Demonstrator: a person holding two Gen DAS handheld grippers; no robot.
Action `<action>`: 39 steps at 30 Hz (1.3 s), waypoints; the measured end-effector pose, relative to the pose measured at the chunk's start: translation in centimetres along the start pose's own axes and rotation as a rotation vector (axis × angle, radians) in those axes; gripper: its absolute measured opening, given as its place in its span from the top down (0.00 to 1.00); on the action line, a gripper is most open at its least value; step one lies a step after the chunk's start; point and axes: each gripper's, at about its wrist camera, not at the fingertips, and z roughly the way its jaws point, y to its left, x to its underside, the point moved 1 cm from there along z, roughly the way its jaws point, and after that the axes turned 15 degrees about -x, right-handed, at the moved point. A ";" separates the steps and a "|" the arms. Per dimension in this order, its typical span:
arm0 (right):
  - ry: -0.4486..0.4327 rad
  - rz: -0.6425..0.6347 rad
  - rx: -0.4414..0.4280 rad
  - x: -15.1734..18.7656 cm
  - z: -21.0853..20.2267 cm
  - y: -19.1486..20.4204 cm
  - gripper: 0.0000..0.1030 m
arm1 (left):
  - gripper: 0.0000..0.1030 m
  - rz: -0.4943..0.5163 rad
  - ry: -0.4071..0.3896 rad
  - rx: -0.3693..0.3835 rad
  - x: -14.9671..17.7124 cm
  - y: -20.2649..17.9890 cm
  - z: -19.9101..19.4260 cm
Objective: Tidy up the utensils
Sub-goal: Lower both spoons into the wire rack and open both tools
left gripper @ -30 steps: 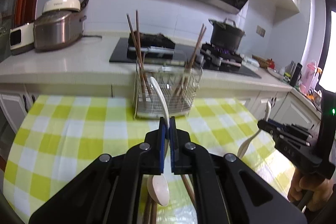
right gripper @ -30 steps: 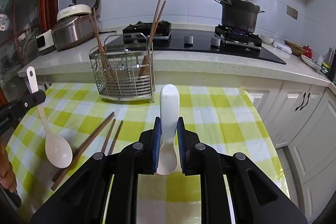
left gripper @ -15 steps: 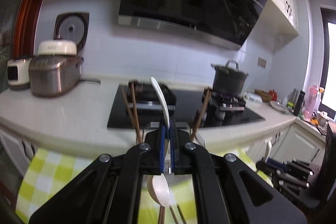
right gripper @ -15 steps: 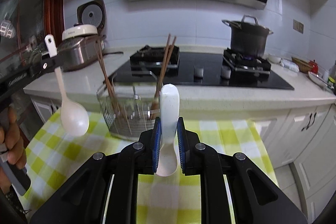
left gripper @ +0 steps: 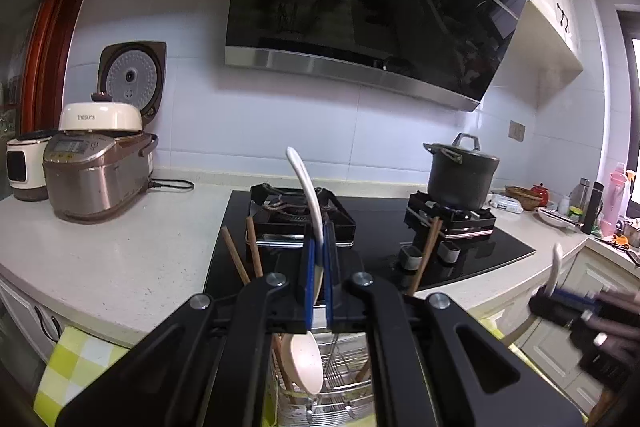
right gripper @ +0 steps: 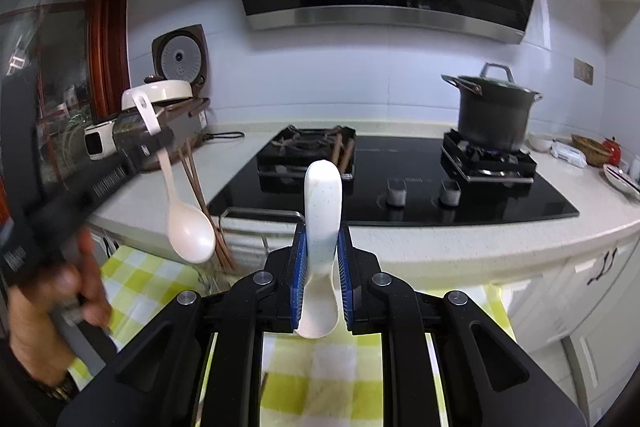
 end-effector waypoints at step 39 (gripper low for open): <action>0.073 0.081 -0.039 1.6 11.6 -1.4 0.84 | 0.59 -0.050 0.167 -0.001 7.2 2.7 0.4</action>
